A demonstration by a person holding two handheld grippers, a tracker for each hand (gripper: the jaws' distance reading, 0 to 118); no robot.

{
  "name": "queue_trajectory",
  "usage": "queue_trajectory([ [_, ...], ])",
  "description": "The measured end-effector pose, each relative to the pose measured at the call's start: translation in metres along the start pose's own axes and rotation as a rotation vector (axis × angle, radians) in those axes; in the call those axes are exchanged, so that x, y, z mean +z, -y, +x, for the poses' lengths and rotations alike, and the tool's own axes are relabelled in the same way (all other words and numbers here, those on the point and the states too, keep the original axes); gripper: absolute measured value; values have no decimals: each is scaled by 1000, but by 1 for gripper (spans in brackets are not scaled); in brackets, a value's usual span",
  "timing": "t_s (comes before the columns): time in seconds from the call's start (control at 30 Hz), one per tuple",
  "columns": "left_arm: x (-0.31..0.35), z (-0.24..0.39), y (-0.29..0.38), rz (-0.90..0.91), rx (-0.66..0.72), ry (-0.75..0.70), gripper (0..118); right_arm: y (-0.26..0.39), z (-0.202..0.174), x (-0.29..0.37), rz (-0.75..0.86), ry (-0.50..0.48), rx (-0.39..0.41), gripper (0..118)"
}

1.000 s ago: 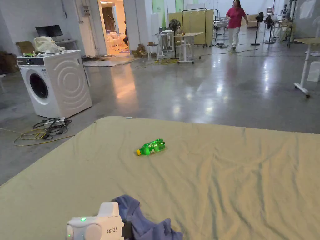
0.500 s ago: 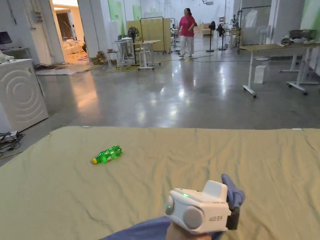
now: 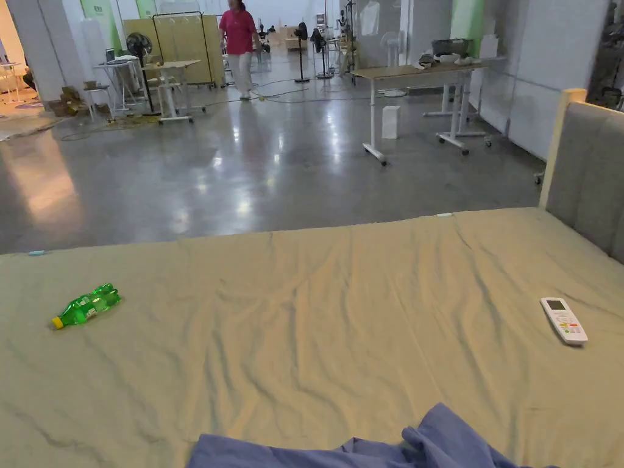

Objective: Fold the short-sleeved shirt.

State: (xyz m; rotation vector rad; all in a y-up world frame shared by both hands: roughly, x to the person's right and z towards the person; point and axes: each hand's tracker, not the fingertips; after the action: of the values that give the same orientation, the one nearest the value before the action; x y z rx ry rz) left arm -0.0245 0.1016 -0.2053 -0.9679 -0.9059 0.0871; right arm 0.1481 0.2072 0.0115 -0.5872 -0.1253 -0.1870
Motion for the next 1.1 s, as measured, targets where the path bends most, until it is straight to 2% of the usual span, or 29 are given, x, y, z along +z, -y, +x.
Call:
queue_trajectory([
  [0.03,8,-6,-4,3,50,24,14,-2,-4,0,6,-13,2,0],
  [0.1,29,-25,-8,46,79,22,60,-7,-14,-2,29,-55,22,0],
  [0.13,54,-27,-12,87,68,18,80,-10,-19,-3,42,-75,38,0],
  [0.23,146,-27,-15,277,-2,-33,80,-23,-37,-12,81,-138,88,0],
  [0.4,300,-17,10,512,-102,-343,80,-54,-79,-20,179,-235,182,0],
  [0.53,376,15,53,757,-123,-704,79,-71,-108,-16,277,-291,245,0],
  [0.6,390,24,77,875,-41,-922,77,-77,-120,-15,290,-296,213,0],
  [0.63,396,25,84,868,-20,-937,62,-83,-129,-10,292,-308,190,0],
  [0.67,404,26,90,857,-15,-922,39,-85,-133,-8,306,-338,168,0],
  [0.7,408,26,95,850,-7,-917,7,-85,-136,-6,314,-360,165,0],
  [0.73,414,29,102,883,-10,-924,0,-85,-138,-5,312,-361,177,0],
  [0.8,425,46,117,961,-73,-916,0,-84,-141,0,319,-364,203,0],
  [0.9,426,58,118,865,-115,-1020,0,-77,-141,5,332,-340,255,0],
  [0.93,428,58,119,860,-122,-989,0,-75,-140,6,326,-338,256,0],
  [1.1,430,46,119,858,-10,-941,0,-74,-139,10,316,-329,242,0],
])
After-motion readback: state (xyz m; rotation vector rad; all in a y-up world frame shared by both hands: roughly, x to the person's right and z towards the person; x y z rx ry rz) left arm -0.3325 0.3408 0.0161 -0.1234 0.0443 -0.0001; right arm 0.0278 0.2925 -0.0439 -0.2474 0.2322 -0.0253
